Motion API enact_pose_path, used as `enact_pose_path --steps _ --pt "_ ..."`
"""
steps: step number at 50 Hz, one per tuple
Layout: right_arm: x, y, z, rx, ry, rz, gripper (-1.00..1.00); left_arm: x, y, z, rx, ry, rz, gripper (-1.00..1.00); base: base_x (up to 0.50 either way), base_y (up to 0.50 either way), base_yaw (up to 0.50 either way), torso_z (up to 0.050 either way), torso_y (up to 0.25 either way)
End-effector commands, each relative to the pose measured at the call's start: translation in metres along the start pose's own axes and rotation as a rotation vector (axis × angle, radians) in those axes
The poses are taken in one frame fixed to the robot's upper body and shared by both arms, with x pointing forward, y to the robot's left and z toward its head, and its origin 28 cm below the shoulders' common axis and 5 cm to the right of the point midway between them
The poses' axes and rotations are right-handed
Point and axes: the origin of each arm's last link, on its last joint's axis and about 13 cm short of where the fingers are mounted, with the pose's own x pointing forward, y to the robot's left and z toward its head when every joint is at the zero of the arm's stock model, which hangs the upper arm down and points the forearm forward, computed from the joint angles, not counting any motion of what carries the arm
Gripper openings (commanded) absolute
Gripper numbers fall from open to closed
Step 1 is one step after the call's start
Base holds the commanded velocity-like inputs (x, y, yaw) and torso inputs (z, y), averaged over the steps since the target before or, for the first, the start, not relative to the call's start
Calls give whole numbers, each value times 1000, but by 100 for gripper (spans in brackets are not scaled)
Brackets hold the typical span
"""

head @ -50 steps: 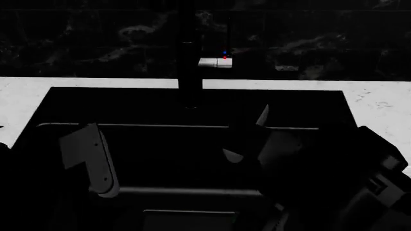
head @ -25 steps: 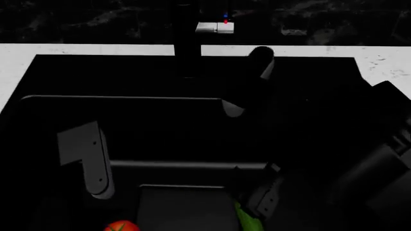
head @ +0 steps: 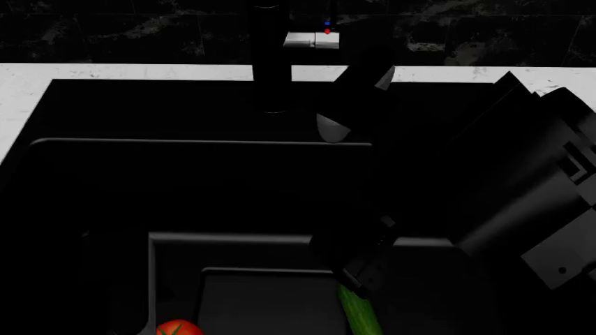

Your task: Pick the vegetables from the sink and place them on the cutting board.

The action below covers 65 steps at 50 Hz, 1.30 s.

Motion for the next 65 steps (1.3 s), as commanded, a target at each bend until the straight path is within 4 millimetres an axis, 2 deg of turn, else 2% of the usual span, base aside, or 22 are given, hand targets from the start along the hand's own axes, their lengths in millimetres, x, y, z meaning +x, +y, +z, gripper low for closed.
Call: enact_pose_path --steps 1,6,12,17,28,37,44,49,53,65 --pt "9 -1 -2 -1 6 22 100 14 1 -1 -19 66 -41 100 0 0 0 0 0" --pt "19 -3 -3 -8 -6 38 100 15 14 -2 -21 73 29 100 0 0 0 0 0" --pt "22 -4 -7 -4 -8 47 100 7 22 0 -23 60 75 100 0 0 0 0 0" --pt "27 -4 -8 -5 -12 55 100 23 31 -3 -24 79 87 100 0 0 0 0 0" --pt "36 -8 -9 -6 -8 81 100 52 44 3 7 140 57 100 0 0 0 0 0" --pt "41 -8 -12 -7 0 90 100 70 39 0 17 144 9 100 0 0 0 0 0" --pt "45 -9 -12 -12 3 99 100 86 37 -12 0 175 -12 100 0 0 0 0 0" --pt "47 -9 -13 -10 -5 103 100 85 38 -16 -7 190 -1 100 0 0 0 0 0" --pt "47 -9 -13 -12 -7 102 100 88 41 -26 -28 232 26 100 0 0 0 0 0" --pt "49 -9 -16 -11 -12 105 100 97 38 -30 -34 250 11 100 0 0 0 0 0"
